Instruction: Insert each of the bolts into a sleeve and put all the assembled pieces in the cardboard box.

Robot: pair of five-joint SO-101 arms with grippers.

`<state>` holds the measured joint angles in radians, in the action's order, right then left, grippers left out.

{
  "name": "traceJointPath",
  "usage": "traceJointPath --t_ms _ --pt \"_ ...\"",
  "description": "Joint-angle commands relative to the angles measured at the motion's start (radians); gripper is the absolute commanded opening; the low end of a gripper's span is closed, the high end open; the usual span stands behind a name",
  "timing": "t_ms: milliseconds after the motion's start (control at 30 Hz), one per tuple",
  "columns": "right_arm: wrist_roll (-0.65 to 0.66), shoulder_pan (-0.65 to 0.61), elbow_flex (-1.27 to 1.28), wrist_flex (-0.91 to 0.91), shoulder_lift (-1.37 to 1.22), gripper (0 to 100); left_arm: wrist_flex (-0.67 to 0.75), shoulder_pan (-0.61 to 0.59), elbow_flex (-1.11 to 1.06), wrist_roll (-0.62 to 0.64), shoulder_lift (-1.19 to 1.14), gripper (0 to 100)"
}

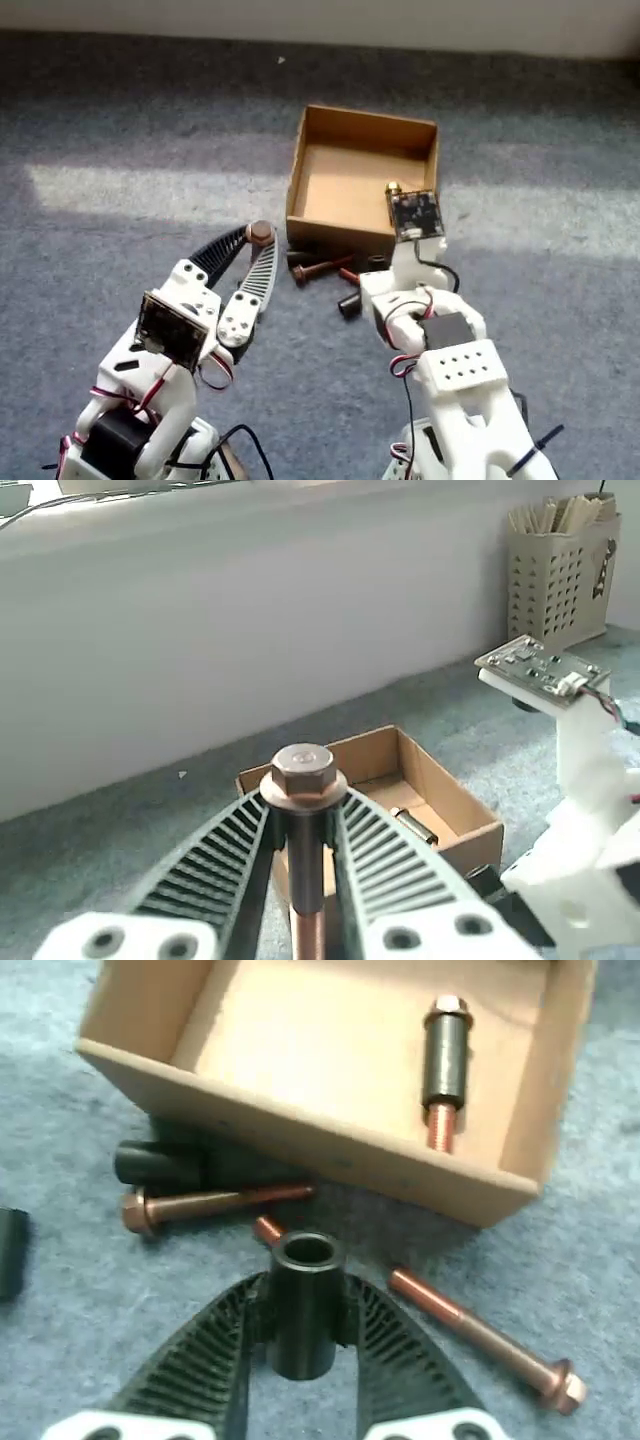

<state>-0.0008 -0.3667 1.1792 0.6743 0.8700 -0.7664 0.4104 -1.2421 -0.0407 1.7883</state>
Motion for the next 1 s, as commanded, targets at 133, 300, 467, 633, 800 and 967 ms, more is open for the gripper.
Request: traceJointPath --t_ms 133,300,467,633,800,967 --pt "0.133 -0.154 -0.079 -0.197 0.028 0.6 0.110 -0.125 0.018 0.176 0.039 1" --pt "0.161 -0.206 -0.004 -0.352 0.028 0.6 0.114 -0.131 0.019 0.192 0.039 1" --pt "0.163 -0.248 0.099 -0.504 0.028 0.6 0.157 -0.185 0.015 0.281 0.024 1" --pt "0.164 -0.274 0.202 -0.677 0.028 0.6 0.218 -0.200 0.021 0.298 -0.127 1" --pt "0.164 -0.308 0.311 -0.878 0.028 0.6 0.301 -0.199 0.021 0.313 -0.283 1" --pt "0.164 -0.331 0.366 -0.975 0.028 0.6 0.304 -0.197 0.019 0.382 -0.298 1"
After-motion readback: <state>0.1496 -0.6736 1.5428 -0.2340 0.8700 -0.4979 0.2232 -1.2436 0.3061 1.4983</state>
